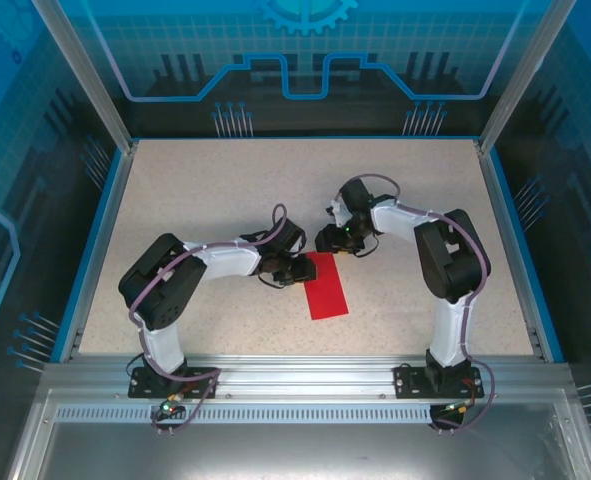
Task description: Fold a paper plane with a square sheet of paper (fold left side to right side)
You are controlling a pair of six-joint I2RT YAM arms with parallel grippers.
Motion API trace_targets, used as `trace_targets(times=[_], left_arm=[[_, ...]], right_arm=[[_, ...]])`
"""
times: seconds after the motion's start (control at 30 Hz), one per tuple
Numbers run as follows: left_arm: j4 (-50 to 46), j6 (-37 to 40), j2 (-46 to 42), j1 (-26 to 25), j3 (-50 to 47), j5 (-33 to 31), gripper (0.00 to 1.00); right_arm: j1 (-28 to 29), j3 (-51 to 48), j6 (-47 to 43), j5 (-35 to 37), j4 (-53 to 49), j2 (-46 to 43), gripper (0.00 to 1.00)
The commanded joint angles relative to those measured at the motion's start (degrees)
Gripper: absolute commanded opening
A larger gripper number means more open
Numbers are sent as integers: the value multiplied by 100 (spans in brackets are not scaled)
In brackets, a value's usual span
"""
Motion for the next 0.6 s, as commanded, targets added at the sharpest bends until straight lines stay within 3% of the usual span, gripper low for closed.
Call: trace_targets(times=[0.0,0.57], left_arm=[[-122,-66,-21,-31,-125,-93,31],[-111,-65,14,-22,-94,-93,31]], right_arm=[[189,-102,9,-232,-75,19,54],[165,-870,236,-685,110,-874,49]])
